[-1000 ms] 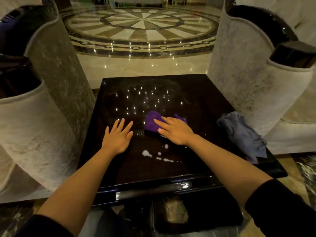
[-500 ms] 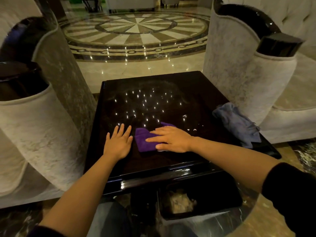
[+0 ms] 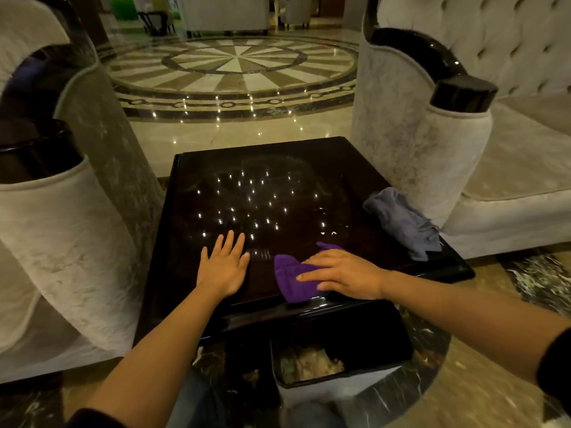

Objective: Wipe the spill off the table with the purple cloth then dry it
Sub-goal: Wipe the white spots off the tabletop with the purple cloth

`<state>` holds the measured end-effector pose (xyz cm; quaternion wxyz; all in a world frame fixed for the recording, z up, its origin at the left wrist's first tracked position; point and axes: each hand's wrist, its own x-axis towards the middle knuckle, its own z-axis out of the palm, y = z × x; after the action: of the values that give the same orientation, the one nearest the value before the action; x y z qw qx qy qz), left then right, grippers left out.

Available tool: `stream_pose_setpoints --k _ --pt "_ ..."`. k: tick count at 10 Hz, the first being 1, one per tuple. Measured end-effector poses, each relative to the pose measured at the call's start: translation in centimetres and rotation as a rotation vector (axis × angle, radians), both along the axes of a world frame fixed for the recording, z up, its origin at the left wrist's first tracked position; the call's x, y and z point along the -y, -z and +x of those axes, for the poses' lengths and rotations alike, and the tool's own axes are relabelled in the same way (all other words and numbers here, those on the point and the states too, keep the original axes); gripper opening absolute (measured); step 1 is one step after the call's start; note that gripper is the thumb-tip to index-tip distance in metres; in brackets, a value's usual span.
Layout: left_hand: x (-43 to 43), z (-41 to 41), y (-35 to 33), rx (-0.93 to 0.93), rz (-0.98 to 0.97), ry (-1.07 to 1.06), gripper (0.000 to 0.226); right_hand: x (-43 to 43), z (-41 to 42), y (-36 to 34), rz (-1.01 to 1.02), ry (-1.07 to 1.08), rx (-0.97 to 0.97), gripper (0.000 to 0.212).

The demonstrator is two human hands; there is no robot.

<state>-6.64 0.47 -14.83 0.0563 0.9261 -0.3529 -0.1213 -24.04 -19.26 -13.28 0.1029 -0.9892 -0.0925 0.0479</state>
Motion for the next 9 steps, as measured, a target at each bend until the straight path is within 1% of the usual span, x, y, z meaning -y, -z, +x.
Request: stream_pose_setpoints --k 1,2,3,4,5,6,7,8,9 --pt "0.4 -0.3 0.3 0.002 0.011 -0.003 0.054 -0.5 -2.4 -0.4 -0.044 0.035 0.074 0.038" --pt "0.2 -0.2 0.4 0.004 0.021 0.006 0.054 -0.8 -3.9 -0.5 -0.045 0.035 0.131 0.034" --pt "0.1 -0.1 0.4 0.010 0.015 0.012 0.054 -0.4 -4.6 -0.6 -0.052 0.084 0.100 0.033" --pt "0.1 -0.2 0.4 0.012 0.009 0.018 0.054 -0.1 -5.6 -1.7 -0.014 0.138 0.155 0.030" --pt "0.1 -0.3 0.3 0.015 0.013 0.021 0.054 0.8 -5.6 -2.9 0.102 0.264 0.280 0.026" --pt "0.0 -0.3 0.2 0.021 0.014 0.023 0.054 2.8 -3.7 -4.0 0.225 0.458 0.365 0.031" --pt "0.0 -0.3 0.4 0.023 0.010 0.020 0.054 4.5 -1.2 -3.8 0.237 0.561 0.351 0.031" --pt "0.1 -0.2 0.5 0.024 0.015 0.012 0.054 5.5 0.7 -3.0 0.211 0.591 0.296 0.032" --pt "0.1 -0.2 0.5 0.025 0.016 0.014 0.054 6.6 2.8 -1.6 0.168 0.655 0.186 0.035"
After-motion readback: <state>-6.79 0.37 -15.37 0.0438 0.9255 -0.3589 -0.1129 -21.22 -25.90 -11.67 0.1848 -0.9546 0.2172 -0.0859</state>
